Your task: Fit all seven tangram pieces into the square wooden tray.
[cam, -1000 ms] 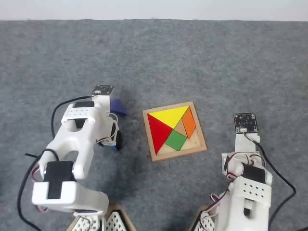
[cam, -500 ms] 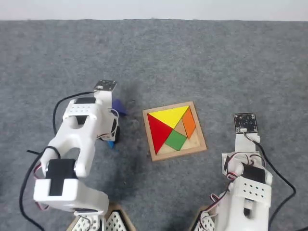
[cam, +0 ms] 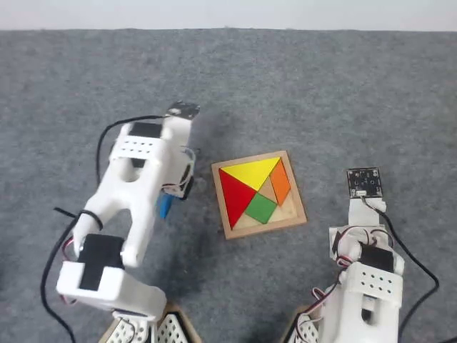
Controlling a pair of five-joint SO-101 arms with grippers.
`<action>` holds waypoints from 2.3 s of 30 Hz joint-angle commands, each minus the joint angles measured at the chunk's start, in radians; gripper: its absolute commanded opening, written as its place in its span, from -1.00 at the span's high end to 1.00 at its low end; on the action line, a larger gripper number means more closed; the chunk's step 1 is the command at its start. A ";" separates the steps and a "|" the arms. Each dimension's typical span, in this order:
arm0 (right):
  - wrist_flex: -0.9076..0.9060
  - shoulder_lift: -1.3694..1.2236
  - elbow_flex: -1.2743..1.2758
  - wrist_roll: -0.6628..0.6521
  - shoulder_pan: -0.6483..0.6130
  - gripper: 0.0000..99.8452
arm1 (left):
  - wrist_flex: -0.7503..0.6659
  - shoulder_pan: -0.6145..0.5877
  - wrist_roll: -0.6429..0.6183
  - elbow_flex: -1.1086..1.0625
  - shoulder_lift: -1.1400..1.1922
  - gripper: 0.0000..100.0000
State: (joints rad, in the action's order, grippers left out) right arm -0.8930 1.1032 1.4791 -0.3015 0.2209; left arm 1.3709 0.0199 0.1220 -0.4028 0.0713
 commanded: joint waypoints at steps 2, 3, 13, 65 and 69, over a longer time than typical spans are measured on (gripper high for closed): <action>-0.004 0.012 -0.051 -0.005 -0.004 0.98 | 0.029 0.008 0.015 0.051 -0.014 0.79; -0.004 0.012 -0.051 -0.005 -0.004 0.98 | 0.029 -0.003 0.015 0.051 -0.014 0.79; -0.004 0.012 -0.051 -0.006 -0.004 0.98 | 0.026 -0.157 0.084 0.051 -0.009 0.69; -0.010 0.012 -0.083 -0.083 0.358 0.98 | 0.175 0.509 0.195 0.137 -0.135 0.98; -0.010 0.012 -0.089 -0.089 0.481 0.98 | 0.144 0.566 0.249 0.134 -0.060 0.98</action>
State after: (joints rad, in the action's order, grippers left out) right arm -0.8930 1.1032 1.4546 -0.3751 0.6199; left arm 1.5566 0.5278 0.3214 -0.3153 -0.0238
